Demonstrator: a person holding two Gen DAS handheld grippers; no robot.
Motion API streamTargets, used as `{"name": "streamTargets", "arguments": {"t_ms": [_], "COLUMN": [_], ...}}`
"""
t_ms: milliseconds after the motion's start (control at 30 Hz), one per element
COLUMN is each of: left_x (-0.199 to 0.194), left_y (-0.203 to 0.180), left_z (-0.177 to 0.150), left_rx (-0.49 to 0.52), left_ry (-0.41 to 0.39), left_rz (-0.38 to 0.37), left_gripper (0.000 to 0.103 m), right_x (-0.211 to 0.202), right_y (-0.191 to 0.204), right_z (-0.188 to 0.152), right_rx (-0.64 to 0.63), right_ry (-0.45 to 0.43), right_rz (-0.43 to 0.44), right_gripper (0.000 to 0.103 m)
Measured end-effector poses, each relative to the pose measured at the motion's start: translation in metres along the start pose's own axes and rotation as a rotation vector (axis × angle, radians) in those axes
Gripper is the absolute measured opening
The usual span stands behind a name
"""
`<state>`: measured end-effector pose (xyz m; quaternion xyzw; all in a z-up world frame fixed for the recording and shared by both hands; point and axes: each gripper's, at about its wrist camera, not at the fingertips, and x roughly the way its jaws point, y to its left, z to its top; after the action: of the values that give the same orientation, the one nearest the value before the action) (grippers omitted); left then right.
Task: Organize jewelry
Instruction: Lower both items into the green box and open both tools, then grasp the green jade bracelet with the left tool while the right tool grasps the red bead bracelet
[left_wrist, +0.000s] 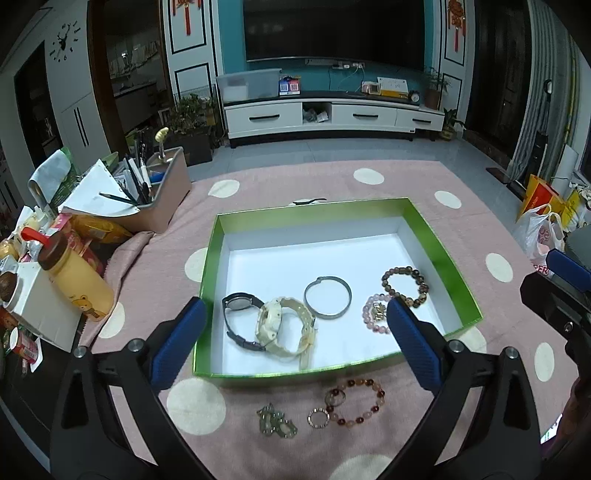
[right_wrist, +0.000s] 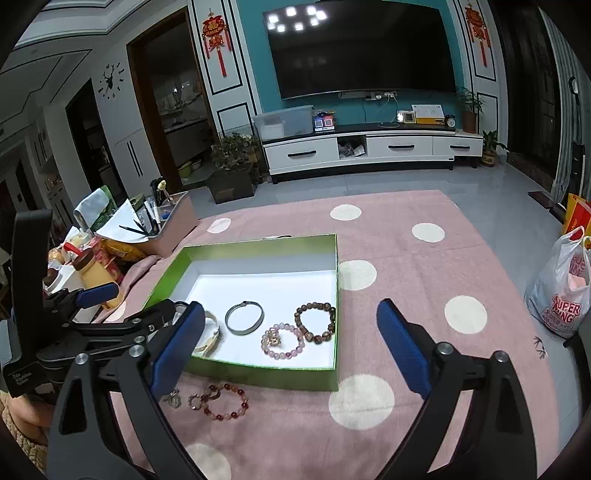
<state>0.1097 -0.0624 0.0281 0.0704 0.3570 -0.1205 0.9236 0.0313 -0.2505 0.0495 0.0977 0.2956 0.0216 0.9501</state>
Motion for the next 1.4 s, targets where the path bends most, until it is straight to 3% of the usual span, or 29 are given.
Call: {"name": "streamTargets", "arguments": {"t_ms": [633, 1100, 1400], "left_x": [-0.04, -0.012, 0.015], "left_y": [0.077, 0.084, 0.073], "left_z": [-0.061, -0.112, -0.126], "left_rx": [-0.202, -0.26, -0.241], "left_ry": [0.052, 0.164, 0.212], "left_rz": [0.025, -0.02, -0.056], "left_gripper": [0.101, 0.101, 0.094], "right_x": [-0.032, -0.003, 0.045], "right_y": [0.004, 0.009, 0.032], "right_z": [-0.039, -0.077, -0.105], "right_rx": [0.024, 0.028, -0.019], "right_ry": [0.049, 0.164, 0.285], "right_rz": [0.047, 0.098, 0.133], "right_gripper": [0.101, 0.1, 0.076]}}
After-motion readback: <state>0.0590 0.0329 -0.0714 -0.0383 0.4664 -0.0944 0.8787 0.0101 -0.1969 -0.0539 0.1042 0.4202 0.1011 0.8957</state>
